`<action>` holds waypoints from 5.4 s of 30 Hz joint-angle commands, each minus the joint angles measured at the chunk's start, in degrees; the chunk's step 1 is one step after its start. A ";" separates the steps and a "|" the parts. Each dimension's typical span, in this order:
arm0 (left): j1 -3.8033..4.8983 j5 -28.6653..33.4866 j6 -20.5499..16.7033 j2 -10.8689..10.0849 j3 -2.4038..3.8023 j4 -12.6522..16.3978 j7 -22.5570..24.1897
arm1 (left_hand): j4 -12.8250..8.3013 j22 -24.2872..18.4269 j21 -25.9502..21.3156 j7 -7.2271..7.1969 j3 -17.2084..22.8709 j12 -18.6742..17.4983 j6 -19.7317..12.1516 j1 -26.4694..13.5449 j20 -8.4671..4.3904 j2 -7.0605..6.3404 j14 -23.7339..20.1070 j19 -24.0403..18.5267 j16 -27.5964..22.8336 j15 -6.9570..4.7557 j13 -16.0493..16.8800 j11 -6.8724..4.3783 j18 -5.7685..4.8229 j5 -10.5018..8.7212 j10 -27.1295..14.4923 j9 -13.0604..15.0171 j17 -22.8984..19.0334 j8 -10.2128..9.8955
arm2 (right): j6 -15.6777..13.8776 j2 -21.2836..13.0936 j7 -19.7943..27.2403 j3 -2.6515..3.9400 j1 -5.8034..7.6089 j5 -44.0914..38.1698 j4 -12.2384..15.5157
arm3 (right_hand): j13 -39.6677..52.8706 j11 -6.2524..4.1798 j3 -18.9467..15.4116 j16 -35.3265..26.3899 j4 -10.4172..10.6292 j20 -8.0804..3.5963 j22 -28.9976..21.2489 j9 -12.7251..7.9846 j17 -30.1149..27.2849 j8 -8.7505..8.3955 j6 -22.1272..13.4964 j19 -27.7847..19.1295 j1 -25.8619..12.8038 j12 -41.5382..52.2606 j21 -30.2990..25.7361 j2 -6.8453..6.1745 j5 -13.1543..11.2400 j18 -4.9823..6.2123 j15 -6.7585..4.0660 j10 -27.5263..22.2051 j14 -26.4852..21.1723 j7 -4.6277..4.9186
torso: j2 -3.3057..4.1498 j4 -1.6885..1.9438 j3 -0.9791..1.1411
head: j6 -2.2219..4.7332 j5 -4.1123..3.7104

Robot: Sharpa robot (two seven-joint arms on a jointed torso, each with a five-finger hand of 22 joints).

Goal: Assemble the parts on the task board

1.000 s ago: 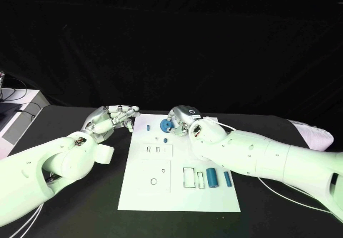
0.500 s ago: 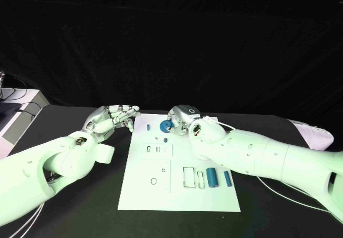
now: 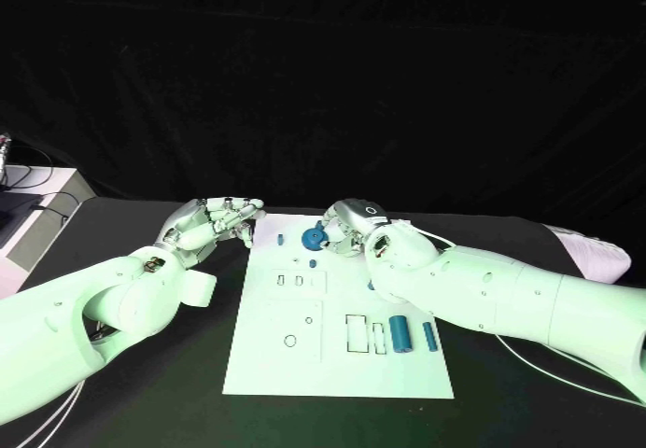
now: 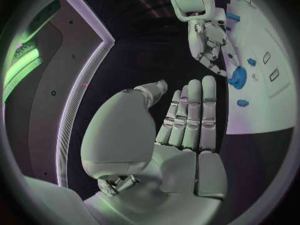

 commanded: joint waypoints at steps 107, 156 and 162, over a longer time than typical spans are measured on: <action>-2.41 -0.35 3.16 -0.14 0.06 -0.57 0.13 | -0.61 -0.96 -1.07 0.24 0.55 -0.28 0.34 -1.05 0.16 0.44 -2.15 -3.16 -2.91 0.05 0.23 -0.09 0.39 -0.23 1.51 0.19 -3.26 -0.17 | 12.31 -16.06 23.50 -0.13 -0.04 24.75 -7.10 | 15.05 0.10 7.37 0.13 -4.70 0.17 15.06 0.20 13.75 0.18 3.01 6.00 3.86 0.13 0.30 2.80 0.36 -0.39 0.11 5.98 5.63 -0.21 | -0.16 -1.47 2.11 | -0.90 -0.31; -2.42 -1.99 2.52 -0.37 0.05 -1.17 -1.46 | -0.20 -1.21 -1.17 0.13 -0.16 -0.18 0.37 -2.08 0.27 -0.05 -1.82 -3.01 -2.95 0.11 0.26 -0.11 0.42 -0.25 1.52 0.18 -3.64 -0.24 | -5.68 -15.81 4.43 -1.03 1.15 24.30 15.68 | 15.05 -1.36 11.84 0.13 -7.92 -1.27 15.06 1.67 13.84 2.96 5.85 6.00 1.02 0.13 0.30 3.52 1.85 -0.39 -1.32 5.98 5.66 -1.77 | -0.92 -1.88 1.56 | -1.65 0.83; -2.44 -2.02 2.55 -0.25 0.05 -1.29 -1.69 | -0.20 -1.21 -1.17 0.13 -0.16 -0.18 0.37 -2.08 0.27 -0.05 -1.82 -3.01 -2.95 0.11 0.26 -0.11 0.42 -0.25 1.52 0.18 -3.64 -0.24 | -5.71 -13.25 0.13 -1.95 0.04 19.63 17.67 | 15.05 -1.37 11.84 0.10 -7.95 -1.27 15.06 1.70 13.74 2.99 5.86 6.00 0.90 0.13 0.30 3.47 1.83 -0.39 -1.32 5.98 5.64 -1.78 | -0.94 -1.94 1.43 | -1.83 1.08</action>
